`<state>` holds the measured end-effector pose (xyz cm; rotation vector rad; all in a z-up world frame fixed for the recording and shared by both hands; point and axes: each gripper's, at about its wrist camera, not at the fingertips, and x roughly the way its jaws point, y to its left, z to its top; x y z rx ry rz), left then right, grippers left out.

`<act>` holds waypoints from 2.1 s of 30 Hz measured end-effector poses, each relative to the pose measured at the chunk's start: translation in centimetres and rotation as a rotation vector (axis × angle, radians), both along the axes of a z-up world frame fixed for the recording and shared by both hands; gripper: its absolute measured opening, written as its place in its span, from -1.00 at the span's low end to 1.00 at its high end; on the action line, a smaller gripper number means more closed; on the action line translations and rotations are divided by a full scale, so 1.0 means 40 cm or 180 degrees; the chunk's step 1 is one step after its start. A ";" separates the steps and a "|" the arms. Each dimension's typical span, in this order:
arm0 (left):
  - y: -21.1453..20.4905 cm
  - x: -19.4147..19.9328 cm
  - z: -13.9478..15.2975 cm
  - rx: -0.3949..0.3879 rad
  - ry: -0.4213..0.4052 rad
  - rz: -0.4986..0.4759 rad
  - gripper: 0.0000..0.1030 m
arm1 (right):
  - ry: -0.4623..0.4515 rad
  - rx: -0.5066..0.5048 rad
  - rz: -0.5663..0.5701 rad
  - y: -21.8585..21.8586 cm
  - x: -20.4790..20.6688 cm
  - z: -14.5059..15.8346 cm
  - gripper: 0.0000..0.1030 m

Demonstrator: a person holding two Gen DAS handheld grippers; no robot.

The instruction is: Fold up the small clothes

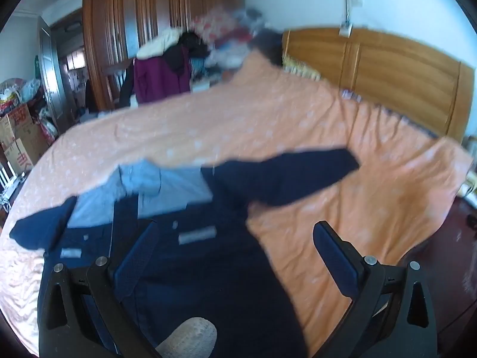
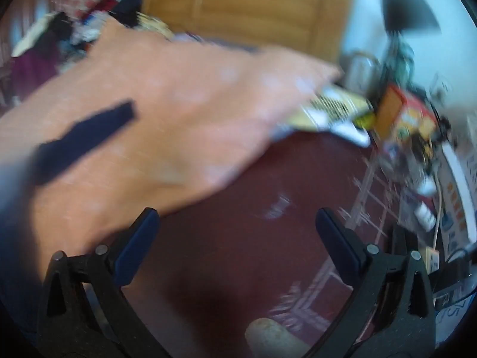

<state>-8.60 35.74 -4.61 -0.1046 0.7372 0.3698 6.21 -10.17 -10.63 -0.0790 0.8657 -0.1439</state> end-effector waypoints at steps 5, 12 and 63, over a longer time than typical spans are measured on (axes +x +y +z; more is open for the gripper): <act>-0.030 0.033 -0.106 -0.0122 0.0272 -0.0146 1.00 | 0.0398 0.0236 -0.0571 -0.205 0.017 -0.105 0.99; -0.298 0.180 -0.148 -0.0186 0.0516 -0.1056 1.00 | 0.0336 0.0585 -0.0824 -0.333 0.000 -0.099 1.00; -1.057 0.376 -0.214 -0.0176 0.0737 -0.2695 1.00 | 0.0167 0.0526 -0.1170 -0.366 -0.015 -0.115 1.00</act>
